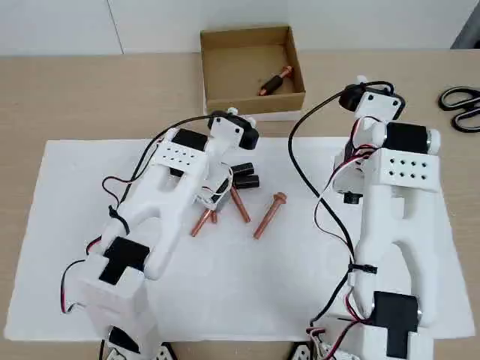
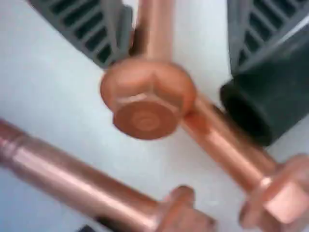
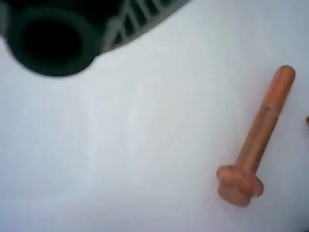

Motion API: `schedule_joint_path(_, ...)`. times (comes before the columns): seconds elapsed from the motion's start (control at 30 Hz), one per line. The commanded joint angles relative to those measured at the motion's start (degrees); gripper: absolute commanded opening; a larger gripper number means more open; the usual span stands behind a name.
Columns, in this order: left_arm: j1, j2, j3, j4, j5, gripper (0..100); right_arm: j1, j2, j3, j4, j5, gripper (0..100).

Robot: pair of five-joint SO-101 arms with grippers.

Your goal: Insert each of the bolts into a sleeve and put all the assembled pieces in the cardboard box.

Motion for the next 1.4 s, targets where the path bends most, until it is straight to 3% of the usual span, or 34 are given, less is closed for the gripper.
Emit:
schedule_joint_path(0.0, 0.9, 1.8, -1.5, -0.9, 0.2, 9, 0.1, -3.1, -0.3, -0.9, 0.4, 0.4)
schedule_joint_path(0.2, 4.1, 2.6, -1.8, -0.9, 0.2, 8, 0.1, -3.1, -0.3, -0.9, 0.5, 0.4)
schedule_joint_path(0.63, 4.3, 2.5, -2.0, -0.5, -0.3, 1, 0.1, -2.8, -0.3, -0.9, 0.5, 0.4)
schedule_joint_path(0.97, 3.9, -11.3, -2.0, 4.9, -4.0, 1, 0.1, -2.8, -0.3, -1.0, 0.5, 0.4)
schedule_joint_path(1.17, -1.2, -17.7, -1.9, 10.9, -3.7, 1, 0.1, -2.8, -0.2, -1.0, 0.5, 0.4)
schedule_joint_path(1.37, -11.9, -22.2, -0.9, 13.0, -3.6, 1, 0.1, -2.8, -0.2, -1.0, 0.5, 0.4)
